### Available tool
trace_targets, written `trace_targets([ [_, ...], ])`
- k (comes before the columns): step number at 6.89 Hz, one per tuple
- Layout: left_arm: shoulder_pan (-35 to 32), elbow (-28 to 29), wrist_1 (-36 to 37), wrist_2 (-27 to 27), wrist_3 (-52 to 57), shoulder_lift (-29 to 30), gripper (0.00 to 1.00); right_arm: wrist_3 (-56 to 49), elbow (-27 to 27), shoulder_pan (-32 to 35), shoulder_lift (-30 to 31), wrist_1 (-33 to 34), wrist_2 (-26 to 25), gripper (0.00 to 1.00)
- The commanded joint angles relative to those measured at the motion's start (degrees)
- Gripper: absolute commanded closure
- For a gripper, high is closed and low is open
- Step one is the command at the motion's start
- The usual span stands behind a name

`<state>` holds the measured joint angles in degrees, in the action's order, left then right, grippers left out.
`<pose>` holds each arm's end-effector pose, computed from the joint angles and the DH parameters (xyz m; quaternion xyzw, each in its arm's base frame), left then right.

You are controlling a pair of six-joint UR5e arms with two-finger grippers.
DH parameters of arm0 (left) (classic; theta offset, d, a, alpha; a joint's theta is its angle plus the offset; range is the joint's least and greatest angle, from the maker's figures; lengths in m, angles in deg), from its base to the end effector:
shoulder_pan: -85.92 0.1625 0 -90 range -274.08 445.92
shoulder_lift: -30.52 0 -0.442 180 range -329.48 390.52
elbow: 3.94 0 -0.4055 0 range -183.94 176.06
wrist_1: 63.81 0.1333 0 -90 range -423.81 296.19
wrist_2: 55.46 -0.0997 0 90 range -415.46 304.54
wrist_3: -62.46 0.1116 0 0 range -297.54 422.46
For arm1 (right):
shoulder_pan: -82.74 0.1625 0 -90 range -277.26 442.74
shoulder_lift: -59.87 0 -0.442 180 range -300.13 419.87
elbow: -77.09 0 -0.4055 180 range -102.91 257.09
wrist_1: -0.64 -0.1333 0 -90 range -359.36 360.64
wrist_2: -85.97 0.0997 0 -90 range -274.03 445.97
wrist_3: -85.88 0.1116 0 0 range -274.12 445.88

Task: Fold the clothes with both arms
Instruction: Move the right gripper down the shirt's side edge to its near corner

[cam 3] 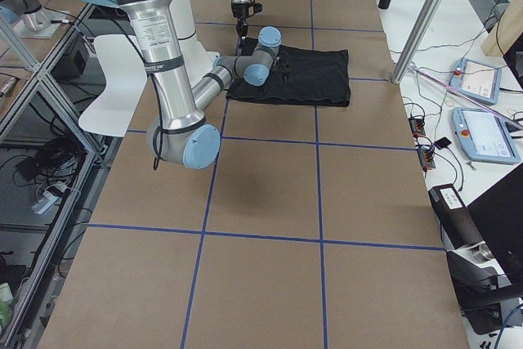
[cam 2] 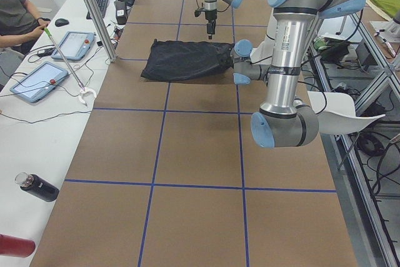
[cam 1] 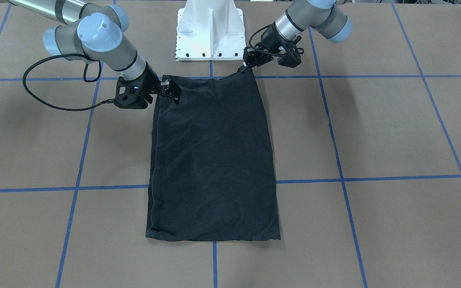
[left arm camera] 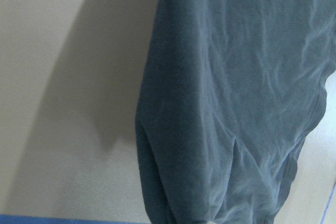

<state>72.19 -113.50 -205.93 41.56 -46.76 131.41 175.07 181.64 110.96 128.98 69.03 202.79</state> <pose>0.5115 -0.2482 0.3065 -0.0775 0.6556 -0.1740 0.7307 -0.5122 -0.3690 0.3108 -0.0808 -0.5008 0.0949 0.8566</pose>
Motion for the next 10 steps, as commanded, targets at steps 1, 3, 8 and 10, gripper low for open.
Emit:
trace_targets([
  [1,-0.06,0.05,0.0,0.01,-0.03,0.1,1.0,4.49,0.21,-4.48,-0.29,-0.1,-5.71,0.0],
  [3,0.02,0.22,0.0,0.01,-0.03,0.27,1.0,5.38,2.49,-7.55,-0.11,6.72,-7.29,0.0],
  [8,0.11,0.66,0.0,0.01,-0.03,1.06,1.0,7.58,3.9,-12.84,1.73,8.26,-10.21,0.0],
  [10,0.11,0.58,0.0,0.1,-0.12,1.06,1.0,7.58,3.82,-13.02,2.52,8.26,-10.21,0.0],
])
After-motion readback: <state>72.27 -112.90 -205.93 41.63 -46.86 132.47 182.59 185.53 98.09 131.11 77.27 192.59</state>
